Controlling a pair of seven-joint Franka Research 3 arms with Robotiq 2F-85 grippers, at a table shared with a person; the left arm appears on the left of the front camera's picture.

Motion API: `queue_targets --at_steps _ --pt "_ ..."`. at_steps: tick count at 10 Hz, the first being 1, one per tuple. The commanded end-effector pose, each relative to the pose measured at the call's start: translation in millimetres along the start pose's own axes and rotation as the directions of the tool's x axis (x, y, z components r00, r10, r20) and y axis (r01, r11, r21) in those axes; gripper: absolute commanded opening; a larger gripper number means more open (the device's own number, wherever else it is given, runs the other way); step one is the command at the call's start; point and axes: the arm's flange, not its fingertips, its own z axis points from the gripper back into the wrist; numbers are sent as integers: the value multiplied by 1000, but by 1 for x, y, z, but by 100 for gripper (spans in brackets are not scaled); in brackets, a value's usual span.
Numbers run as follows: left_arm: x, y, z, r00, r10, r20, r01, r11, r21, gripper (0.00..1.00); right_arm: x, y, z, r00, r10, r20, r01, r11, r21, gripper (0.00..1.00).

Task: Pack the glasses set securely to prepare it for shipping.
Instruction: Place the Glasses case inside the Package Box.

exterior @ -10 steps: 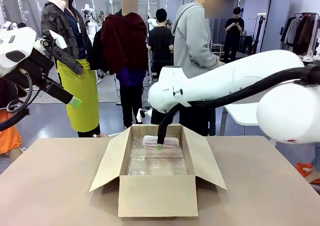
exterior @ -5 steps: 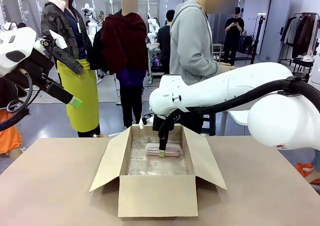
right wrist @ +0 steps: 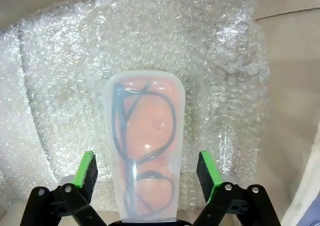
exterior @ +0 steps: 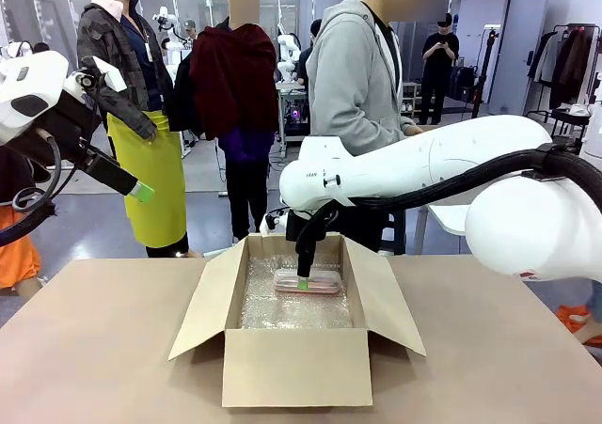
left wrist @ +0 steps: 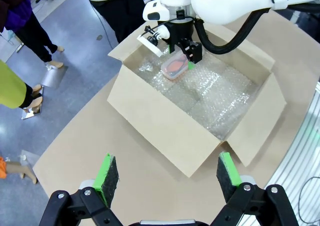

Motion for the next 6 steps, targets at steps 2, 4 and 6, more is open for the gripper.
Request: queue_targets --at_steps 2,4,6 --pt "0 1 2 1000 -5 3 5 1000 3 100 0 0 0 1000 0 0 0 1000 0 100" --pt "0 1 2 1000 -5 3 5 1000 3 100 0 0 0 1000 0 0 0 1000 0 100" --pt "0 1 2 1000 -5 3 5 1000 3 100 0 0 0 1000 0 0 0 1000 0 100"
